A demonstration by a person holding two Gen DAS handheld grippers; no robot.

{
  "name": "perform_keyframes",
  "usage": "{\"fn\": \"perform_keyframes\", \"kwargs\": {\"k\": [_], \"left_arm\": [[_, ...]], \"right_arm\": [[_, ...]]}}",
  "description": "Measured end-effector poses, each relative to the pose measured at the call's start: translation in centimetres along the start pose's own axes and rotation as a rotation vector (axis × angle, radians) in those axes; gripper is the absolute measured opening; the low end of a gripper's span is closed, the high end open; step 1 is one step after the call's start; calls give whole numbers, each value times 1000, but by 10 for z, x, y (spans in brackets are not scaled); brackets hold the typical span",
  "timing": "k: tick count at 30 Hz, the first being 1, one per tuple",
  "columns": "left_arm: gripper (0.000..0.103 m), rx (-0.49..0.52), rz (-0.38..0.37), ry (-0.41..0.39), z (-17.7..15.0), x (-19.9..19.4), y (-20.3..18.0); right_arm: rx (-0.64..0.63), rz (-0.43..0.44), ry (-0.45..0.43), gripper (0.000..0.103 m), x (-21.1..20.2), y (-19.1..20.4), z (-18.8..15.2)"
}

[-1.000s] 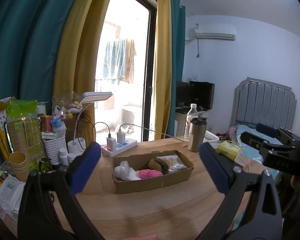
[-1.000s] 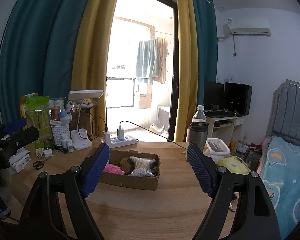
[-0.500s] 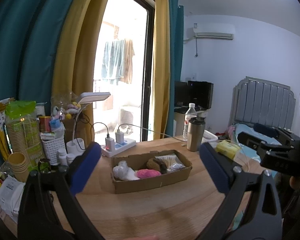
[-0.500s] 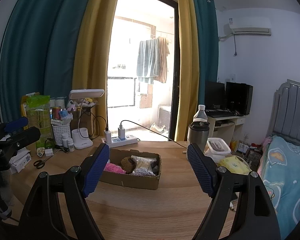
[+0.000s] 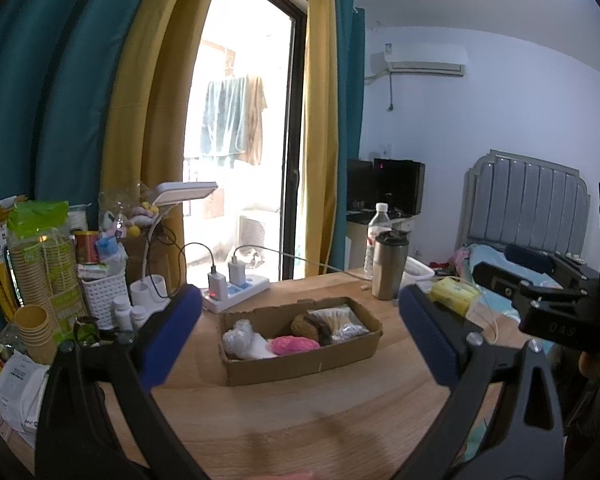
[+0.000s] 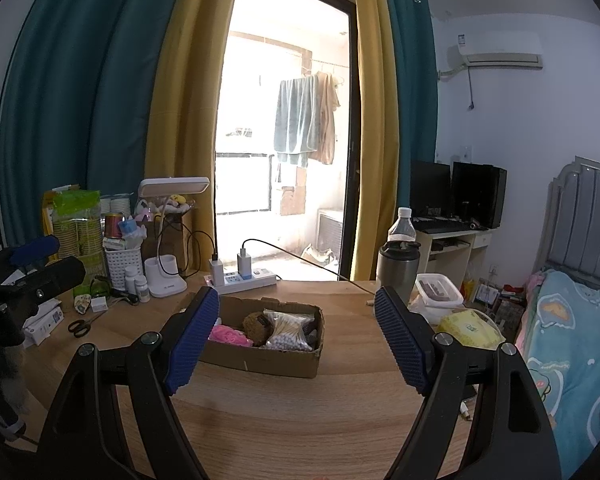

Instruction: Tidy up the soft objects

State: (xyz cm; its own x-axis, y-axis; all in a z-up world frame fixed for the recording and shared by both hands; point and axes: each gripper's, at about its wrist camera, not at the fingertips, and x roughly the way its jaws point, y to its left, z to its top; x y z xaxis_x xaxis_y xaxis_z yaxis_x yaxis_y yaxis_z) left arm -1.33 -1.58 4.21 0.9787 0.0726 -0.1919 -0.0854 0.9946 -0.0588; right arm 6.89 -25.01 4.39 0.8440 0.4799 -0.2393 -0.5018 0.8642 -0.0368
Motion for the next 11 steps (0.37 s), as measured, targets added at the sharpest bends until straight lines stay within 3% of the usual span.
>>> {"fn": "perform_keyframes", "kwargs": {"k": [6,11], "left_arm": [[100,11,8,14,-3,5,-3],[100,-2,21,104,-13,28,7]], "right_arm": [[1,0,1,83,0,1,0],[16,13,14,83,5,3,-7]]}}
